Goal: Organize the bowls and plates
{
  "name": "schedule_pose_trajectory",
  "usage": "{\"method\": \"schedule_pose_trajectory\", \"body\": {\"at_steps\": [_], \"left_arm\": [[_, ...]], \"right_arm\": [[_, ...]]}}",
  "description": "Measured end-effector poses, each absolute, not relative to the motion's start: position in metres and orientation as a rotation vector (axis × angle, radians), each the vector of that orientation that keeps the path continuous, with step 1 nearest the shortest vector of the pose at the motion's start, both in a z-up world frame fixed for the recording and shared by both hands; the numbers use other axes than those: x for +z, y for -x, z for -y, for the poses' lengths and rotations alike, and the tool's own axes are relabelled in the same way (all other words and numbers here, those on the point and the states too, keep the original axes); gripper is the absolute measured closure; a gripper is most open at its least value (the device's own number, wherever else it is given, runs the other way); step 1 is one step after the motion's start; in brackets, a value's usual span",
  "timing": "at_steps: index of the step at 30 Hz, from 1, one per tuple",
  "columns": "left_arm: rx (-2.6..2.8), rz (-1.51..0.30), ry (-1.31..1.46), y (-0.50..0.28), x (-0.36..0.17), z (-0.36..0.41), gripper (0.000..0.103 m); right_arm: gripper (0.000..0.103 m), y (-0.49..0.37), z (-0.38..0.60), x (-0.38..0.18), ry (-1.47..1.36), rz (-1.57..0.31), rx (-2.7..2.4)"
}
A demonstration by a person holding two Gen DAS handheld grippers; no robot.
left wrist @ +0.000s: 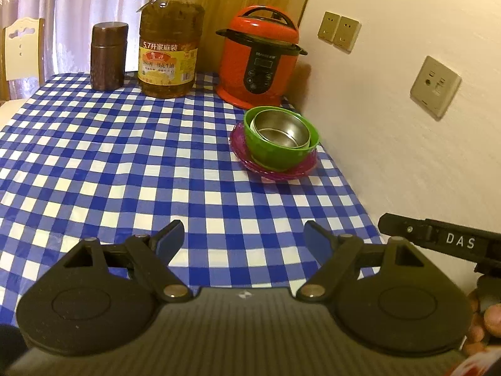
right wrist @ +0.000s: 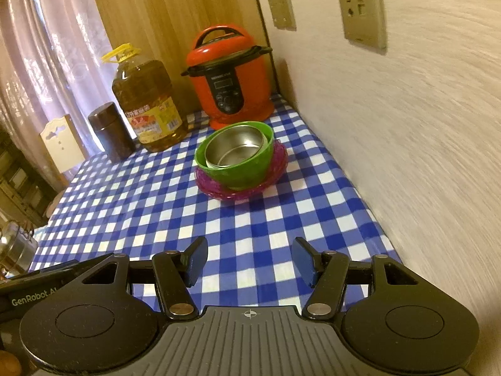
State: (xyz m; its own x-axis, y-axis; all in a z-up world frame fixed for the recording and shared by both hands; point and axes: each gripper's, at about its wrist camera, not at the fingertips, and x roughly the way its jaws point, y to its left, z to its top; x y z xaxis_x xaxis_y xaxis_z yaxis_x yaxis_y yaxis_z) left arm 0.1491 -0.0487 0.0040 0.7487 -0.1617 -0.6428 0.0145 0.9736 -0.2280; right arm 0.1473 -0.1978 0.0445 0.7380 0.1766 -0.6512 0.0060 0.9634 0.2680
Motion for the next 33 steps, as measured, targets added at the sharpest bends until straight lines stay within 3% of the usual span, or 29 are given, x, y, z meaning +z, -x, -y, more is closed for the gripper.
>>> {"method": "schedule_pose_trajectory", "body": {"at_steps": [33], "left_arm": [[-0.043,-0.711,0.107,-0.071,0.004,0.063,0.019]], "right_arm": [[0.043,-0.060,0.172,0.051,-0.125,-0.715,0.117]]}}
